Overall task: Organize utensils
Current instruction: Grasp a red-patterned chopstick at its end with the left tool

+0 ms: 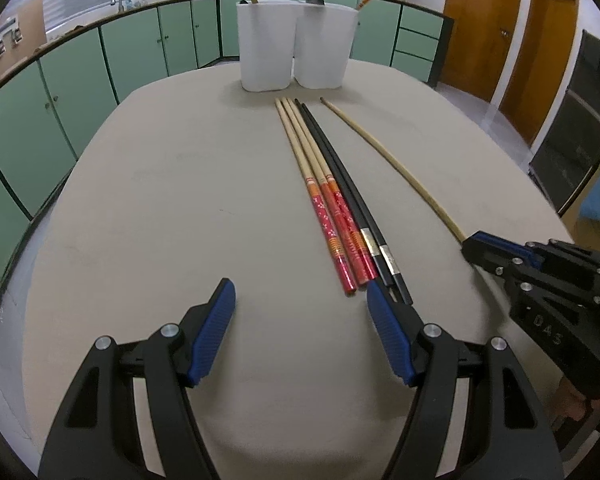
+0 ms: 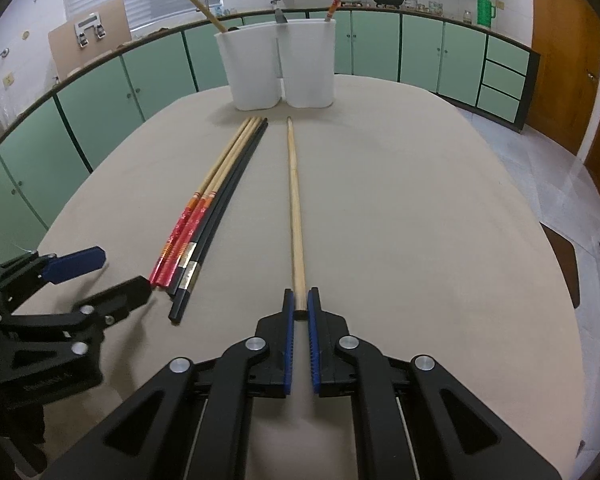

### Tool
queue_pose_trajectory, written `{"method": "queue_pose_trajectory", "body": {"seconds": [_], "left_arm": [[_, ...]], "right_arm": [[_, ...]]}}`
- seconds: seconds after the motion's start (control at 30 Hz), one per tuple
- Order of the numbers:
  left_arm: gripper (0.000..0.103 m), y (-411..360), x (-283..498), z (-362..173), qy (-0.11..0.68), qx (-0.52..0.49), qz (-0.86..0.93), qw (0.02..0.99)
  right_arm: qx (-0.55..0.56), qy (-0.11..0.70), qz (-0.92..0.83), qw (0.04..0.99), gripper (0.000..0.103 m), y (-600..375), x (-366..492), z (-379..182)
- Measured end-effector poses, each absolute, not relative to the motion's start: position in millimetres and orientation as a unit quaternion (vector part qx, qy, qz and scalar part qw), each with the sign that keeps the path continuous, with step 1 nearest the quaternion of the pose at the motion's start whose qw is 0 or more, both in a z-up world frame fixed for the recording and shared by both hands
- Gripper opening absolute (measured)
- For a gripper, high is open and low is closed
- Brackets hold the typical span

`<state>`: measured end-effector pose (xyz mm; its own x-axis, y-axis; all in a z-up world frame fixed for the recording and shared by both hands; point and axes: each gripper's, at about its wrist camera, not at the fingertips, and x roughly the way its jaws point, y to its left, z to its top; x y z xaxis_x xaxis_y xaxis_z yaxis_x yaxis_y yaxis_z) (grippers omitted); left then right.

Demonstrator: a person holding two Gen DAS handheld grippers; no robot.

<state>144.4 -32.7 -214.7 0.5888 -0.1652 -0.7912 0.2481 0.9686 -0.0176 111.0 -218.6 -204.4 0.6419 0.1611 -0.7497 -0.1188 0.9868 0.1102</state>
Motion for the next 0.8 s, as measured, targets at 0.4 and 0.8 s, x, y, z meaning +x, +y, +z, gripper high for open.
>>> {"method": "queue_pose_trajectory", "body": {"seconds": [0.4,0.8], "left_arm": [[0.066,-9.5,146.4,-213.7,0.437,0.032,-0.071,0.896],[0.038,-21.5,152.9,-215.5,0.433,0.034,-0.088,0.897]], "right_arm": [[0.034,0.414,0.088,0.905,0.007,-221.6,111.6,-205.3],[0.036,0.415,0.091,0.904,0.008,-220.4,113.4,-205.8]]}}
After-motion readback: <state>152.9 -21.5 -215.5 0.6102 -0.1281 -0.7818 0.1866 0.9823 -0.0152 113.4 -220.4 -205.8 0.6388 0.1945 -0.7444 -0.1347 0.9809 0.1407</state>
